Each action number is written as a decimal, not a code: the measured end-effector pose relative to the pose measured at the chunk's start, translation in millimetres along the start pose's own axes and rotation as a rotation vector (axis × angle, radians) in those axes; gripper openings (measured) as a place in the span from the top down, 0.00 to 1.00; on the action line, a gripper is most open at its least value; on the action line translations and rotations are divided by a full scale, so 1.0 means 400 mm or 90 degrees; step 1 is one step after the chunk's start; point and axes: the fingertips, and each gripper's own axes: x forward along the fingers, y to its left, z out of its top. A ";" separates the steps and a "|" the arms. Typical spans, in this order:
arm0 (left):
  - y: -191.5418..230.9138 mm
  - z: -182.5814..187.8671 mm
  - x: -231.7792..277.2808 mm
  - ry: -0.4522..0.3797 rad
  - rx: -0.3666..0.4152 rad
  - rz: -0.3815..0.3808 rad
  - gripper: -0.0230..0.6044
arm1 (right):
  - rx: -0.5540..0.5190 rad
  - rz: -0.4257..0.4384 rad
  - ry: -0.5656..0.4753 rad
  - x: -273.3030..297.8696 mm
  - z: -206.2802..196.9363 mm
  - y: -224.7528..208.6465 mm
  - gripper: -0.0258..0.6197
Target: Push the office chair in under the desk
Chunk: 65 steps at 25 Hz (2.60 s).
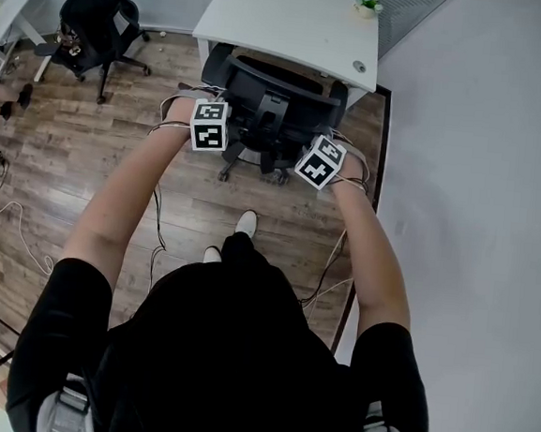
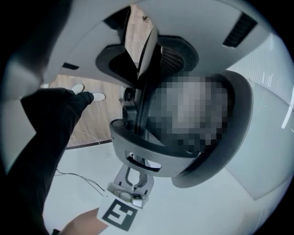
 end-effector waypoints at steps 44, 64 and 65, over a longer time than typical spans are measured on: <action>0.166 0.181 -0.298 -0.453 -0.495 0.187 0.70 | 0.363 0.019 -0.649 -0.320 0.178 -0.189 0.76; 0.216 0.226 -0.414 -0.607 -0.443 0.177 0.98 | 0.439 -0.119 -0.686 -0.443 0.258 -0.204 0.96; 0.218 0.224 -0.416 -0.612 -0.446 0.173 0.98 | 0.437 -0.125 -0.685 -0.451 0.261 -0.208 0.96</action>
